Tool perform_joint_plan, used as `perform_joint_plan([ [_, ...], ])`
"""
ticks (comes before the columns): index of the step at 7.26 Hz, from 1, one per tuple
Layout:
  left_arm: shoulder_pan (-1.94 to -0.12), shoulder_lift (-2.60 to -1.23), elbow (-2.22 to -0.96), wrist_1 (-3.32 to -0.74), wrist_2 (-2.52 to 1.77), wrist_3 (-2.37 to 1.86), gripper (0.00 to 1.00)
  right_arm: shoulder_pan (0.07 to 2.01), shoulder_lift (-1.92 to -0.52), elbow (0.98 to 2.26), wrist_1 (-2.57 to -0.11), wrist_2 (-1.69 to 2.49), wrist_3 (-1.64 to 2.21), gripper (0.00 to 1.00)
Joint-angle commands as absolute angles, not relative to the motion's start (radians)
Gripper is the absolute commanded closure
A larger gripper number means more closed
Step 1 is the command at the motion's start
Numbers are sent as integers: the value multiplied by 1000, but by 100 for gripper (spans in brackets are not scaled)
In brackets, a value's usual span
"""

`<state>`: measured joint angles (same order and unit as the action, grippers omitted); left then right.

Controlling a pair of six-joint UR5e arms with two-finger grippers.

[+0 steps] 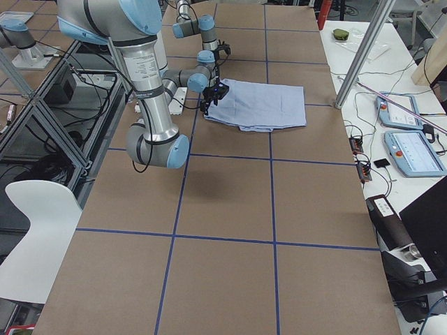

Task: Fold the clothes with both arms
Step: 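Bring the right gripper down to the near corner beside the left gripper, then close both grippers on the shirt's near edge corners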

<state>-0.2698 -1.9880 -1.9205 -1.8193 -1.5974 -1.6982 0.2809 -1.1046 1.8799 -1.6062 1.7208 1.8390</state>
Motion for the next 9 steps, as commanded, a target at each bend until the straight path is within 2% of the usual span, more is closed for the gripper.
perform_joint_plan([
  [1, -270, -1988, -1921, -1819, -1597, -1698, 100, 262, -1101, 1856, -1606, 1721, 1850, 0],
  [9, -270, -1988, -1921, -1819, -1597, -1698, 100, 262, -1097, 1835, -1605, 1720, 1852, 0],
])
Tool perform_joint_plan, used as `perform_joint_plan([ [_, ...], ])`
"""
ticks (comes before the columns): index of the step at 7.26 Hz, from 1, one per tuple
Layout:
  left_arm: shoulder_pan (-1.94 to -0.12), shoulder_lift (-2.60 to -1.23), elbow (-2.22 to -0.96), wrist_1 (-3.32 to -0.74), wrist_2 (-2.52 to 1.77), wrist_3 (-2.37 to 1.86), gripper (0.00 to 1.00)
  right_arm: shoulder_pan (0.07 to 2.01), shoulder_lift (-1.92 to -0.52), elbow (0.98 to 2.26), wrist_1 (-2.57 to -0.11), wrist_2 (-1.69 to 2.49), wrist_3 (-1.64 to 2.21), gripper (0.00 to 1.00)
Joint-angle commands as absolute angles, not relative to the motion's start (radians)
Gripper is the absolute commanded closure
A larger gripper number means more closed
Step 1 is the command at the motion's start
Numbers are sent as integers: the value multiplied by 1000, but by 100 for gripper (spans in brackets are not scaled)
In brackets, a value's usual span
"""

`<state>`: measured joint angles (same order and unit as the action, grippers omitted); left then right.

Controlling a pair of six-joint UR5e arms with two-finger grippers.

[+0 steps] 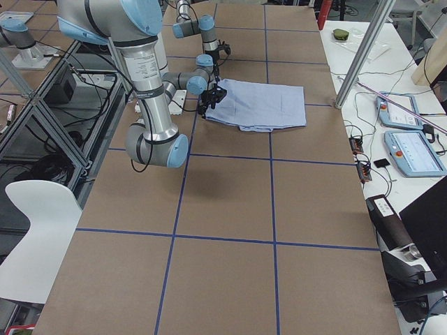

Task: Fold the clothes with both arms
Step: 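Close both grippers on the shirt's near edge corners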

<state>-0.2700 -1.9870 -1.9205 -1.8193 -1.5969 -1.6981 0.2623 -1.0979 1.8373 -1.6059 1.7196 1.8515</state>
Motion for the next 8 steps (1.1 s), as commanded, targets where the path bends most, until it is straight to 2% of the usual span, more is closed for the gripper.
perform_joint_plan([
  [1, -270, -1987, -1921, -1819, -1597, -1698, 100, 262, -1098, 1833, -1606, 1720, 1852, 0],
  [4, -270, -1987, -1919, -1819, -1597, -1698, 100, 259, -1100, 1833, -1606, 1720, 1852, 1],
  [5, -270, -1985, -1919, -1819, -1597, -1698, 100, 259, -1100, 1833, -1608, 1720, 1852, 8],
  [8, -270, -1987, -1919, -1819, -1597, -1698, 100, 255, -1109, 1833, -1606, 1724, 1848, 5],
])
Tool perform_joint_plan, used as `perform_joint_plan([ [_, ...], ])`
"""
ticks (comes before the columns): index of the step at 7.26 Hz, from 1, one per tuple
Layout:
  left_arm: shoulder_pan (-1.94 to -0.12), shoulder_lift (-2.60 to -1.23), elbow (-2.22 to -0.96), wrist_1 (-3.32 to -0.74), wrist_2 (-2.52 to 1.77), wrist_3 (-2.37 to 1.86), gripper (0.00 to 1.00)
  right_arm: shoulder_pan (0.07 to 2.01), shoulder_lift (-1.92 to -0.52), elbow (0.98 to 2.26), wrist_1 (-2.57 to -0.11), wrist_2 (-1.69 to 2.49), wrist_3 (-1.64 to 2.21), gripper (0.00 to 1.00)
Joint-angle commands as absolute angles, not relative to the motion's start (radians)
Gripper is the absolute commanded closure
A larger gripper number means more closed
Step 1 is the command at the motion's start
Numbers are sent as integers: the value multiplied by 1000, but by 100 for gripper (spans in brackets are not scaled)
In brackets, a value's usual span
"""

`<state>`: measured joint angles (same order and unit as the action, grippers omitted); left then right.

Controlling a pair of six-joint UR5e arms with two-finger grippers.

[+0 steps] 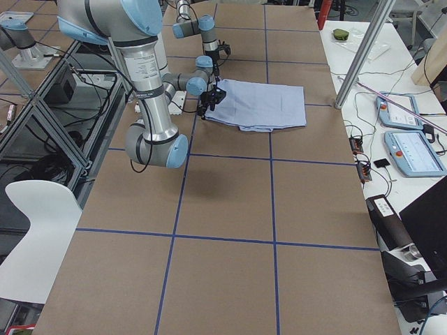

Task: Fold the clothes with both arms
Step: 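Close both grippers on the shirt's near edge corners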

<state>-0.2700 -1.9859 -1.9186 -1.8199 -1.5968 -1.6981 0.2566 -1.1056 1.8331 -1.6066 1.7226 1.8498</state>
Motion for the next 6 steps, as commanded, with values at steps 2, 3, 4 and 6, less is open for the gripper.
perform_joint_plan([
  [2, -270, -1987, -1919, -1819, -1597, -1698, 100, 253, -1109, 1835, -1608, 1726, 1848, 4],
  [3, -270, -1987, -1919, -1819, -1597, -1698, 100, 253, -1108, 1835, -1606, 1726, 1850, 6],
  [4, -270, -1987, -1919, -1819, -1597, -1698, 100, 253, -1109, 1833, -1608, 1726, 1851, 12],
  [6, -270, -1987, -1919, -1819, -1597, -1698, 100, 253, -1106, 1835, -1608, 1726, 1852, 30],
])
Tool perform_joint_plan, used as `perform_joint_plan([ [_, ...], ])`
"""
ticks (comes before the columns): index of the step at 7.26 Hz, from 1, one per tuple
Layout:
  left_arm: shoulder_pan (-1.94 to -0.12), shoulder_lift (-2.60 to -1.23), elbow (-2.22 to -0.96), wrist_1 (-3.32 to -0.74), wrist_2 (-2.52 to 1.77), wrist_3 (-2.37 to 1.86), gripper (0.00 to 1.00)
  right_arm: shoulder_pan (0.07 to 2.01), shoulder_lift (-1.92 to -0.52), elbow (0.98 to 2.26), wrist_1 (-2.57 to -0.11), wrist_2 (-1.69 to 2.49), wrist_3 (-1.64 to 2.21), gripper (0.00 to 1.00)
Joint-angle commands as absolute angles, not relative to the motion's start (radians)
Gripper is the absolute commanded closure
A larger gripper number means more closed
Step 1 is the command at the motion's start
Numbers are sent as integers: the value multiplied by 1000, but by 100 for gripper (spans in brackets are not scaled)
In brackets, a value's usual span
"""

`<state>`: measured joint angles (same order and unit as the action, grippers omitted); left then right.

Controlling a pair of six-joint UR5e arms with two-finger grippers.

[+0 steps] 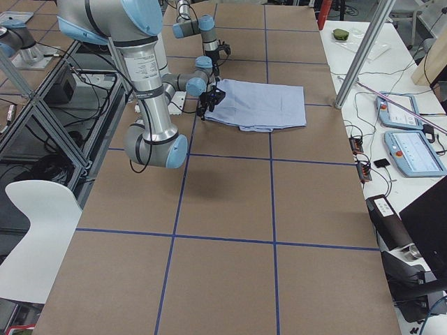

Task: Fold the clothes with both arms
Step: 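Close both grippers on the shirt's near edge corners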

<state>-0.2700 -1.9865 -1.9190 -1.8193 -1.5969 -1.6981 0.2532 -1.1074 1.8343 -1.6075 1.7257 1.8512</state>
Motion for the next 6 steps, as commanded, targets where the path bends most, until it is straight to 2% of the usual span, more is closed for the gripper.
perform_joint_plan([
  [1, -270, -1987, -1919, -1819, -1595, -1698, 100, 253, -1106, 1835, -1608, 1727, 1852, 43],
  [3, -270, -1987, -1919, -1821, -1595, -1698, 100, 256, -1100, 1838, -1606, 1727, 1852, 59],
  [6, -270, -1987, -1917, -1821, -1594, -1698, 100, 264, -1097, 1841, -1606, 1726, 1873, 92],
])
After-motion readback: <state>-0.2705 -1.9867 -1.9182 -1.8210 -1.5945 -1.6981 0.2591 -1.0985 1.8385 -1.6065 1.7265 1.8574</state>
